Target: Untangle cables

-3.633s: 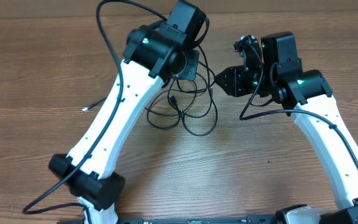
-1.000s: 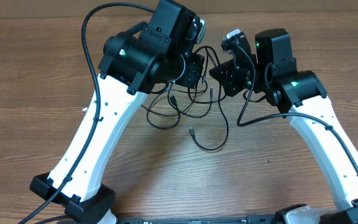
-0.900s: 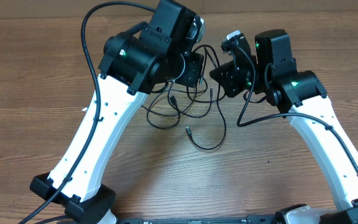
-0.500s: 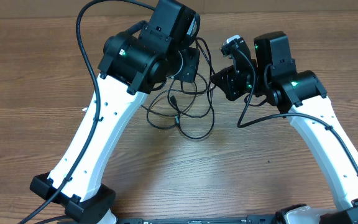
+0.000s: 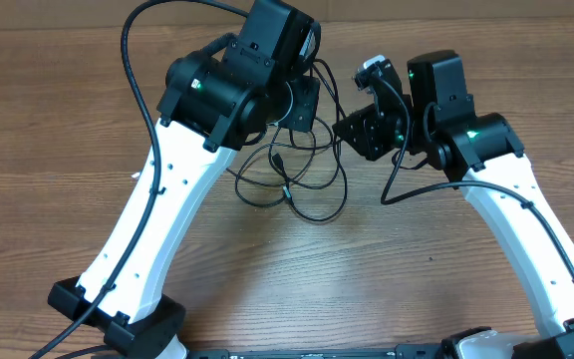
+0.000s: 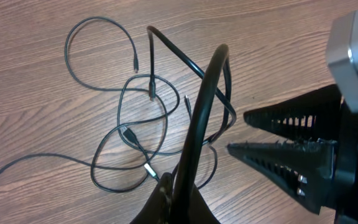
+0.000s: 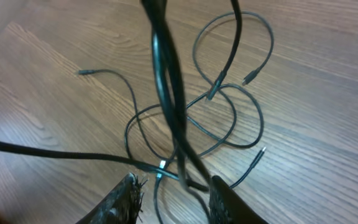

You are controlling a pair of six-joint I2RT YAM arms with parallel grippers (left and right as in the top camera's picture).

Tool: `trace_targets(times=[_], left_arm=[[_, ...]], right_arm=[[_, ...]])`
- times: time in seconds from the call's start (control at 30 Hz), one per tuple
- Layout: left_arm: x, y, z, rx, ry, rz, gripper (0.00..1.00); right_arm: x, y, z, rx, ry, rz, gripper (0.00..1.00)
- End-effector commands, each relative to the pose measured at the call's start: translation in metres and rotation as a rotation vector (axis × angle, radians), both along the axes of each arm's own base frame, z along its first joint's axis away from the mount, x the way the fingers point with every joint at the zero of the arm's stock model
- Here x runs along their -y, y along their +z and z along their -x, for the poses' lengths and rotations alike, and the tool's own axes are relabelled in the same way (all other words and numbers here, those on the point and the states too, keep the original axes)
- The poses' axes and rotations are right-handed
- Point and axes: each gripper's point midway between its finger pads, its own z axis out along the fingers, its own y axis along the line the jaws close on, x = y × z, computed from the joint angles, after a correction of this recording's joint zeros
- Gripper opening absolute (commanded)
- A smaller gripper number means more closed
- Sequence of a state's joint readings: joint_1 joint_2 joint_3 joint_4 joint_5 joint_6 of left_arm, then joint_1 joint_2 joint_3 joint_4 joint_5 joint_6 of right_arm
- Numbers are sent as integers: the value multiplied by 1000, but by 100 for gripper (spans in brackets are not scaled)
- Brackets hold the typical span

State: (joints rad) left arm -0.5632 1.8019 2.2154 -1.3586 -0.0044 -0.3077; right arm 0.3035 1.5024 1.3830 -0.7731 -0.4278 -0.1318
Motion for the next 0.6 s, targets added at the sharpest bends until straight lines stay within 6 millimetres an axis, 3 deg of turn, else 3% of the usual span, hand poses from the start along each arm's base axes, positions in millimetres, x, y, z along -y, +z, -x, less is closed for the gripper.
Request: trace_targets(times=[0.0, 0.3, 0.57], left_arm=[[-1, 17, 6, 35, -6, 22, 4], [5, 22, 13, 53, -106, 21, 4], [13, 29, 24, 65, -205, 46, 4]], right_arm=[[9, 15, -8, 72, -43, 40, 35], [10, 14, -9, 122, 9, 91, 35], [-3, 19, 1, 128, 102, 41, 35]])
